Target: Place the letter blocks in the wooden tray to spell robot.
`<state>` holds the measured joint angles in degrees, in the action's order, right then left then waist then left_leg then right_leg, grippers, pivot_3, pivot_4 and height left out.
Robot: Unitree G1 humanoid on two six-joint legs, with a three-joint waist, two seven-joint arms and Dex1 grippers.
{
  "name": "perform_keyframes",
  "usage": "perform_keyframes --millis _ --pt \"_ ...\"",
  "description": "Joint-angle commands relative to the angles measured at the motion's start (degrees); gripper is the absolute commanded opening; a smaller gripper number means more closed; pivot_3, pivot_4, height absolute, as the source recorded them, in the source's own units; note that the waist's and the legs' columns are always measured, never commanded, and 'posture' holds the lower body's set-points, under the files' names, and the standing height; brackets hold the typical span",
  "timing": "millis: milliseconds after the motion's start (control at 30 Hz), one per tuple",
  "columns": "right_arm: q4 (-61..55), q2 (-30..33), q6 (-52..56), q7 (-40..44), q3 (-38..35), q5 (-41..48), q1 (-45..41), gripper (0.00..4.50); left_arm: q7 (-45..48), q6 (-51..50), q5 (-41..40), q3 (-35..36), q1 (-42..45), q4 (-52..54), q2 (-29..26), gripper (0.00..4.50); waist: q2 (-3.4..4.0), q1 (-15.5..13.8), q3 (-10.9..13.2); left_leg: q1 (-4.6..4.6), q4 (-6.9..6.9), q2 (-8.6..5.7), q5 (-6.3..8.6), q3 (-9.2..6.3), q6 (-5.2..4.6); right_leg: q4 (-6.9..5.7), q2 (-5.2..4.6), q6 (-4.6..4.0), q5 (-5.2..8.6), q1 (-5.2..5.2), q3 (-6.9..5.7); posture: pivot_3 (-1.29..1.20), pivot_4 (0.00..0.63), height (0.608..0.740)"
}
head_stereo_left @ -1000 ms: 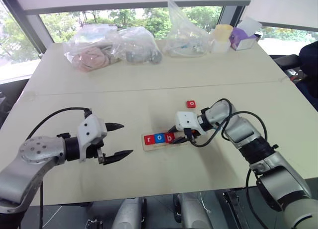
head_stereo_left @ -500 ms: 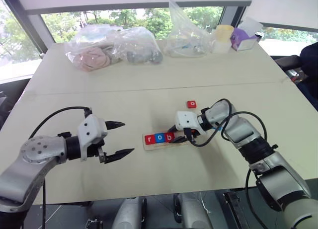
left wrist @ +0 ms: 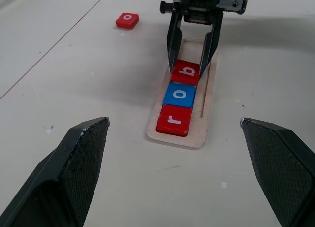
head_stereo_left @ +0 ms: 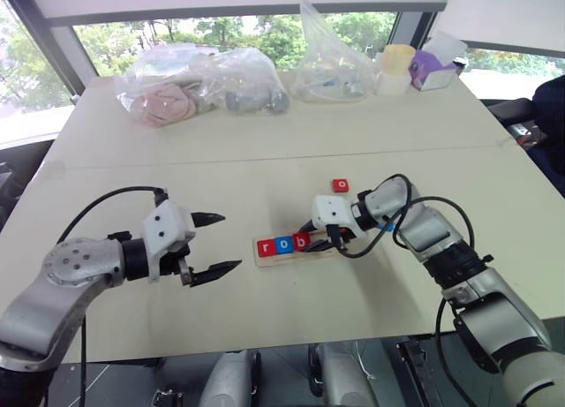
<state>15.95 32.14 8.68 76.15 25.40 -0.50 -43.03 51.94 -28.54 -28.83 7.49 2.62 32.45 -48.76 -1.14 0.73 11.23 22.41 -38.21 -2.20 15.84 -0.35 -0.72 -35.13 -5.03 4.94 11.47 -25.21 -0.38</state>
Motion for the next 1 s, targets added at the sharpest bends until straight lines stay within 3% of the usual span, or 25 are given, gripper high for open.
perform_keyframes --millis 33,100,367,733,1000 --pt "-0.1 -0.2 0.4 0.0 -1.2 -0.1 -1.3 3.09 -0.7 -0.9 -0.8 0.1 1.2 1.5 0.0 4.5 0.0 0.0 0.0 0.0 0.0 0.0 0.0 0.0 0.0 0.0 0.0 0.01 0.0 0.0 0.0 0.0 0.15 0.725" --pt "-0.8 0.0 2.5 0.4 -2.5 1.4 -1.9 4.1 -0.9 -1.4 -0.9 0.1 1.7 1.6 0.0 4.5 0.0 0.0 0.0 0.0 0.0 0.0 0.0 0.0 0.0 0.0 0.01 0.11 -0.06 0.0 0.0 0.0 0.15 0.725" --pt "-2.9 -0.2 7.2 -1.0 -7.1 4.5 -2.3 4.1 -1.6 -2.7 -1.3 -0.3 3.2 1.7 0.3 4.5 0.0 0.0 0.0 0.01 0.01 0.0 0.0 -0.01 0.0 0.0 0.01 0.11 -0.07 -0.02 0.0 0.0 0.15 0.725" --pt "6.3 -4.7 -4.7 -15.6 -8.5 -1.2 -2.2 4.1 -1.9 -3.7 -1.6 -0.8 4.2 2.2 0.5 4.5 0.0 0.0 0.0 0.02 0.01 -0.01 0.0 0.0 0.01 0.0 0.01 0.12 -0.07 -0.02 0.01 0.0 0.15 0.725" --pt "7.2 -4.7 -7.2 -15.0 -8.0 -2.3 -1.2 4.1 -2.2 -4.3 -2.0 -0.9 4.8 2.4 0.4 4.5 0.0 0.1 0.0 0.02 0.01 -0.01 -0.01 0.01 0.01 -0.01 0.04 0.16 -0.1 -0.02 0.01 0.0 0.15 0.725"
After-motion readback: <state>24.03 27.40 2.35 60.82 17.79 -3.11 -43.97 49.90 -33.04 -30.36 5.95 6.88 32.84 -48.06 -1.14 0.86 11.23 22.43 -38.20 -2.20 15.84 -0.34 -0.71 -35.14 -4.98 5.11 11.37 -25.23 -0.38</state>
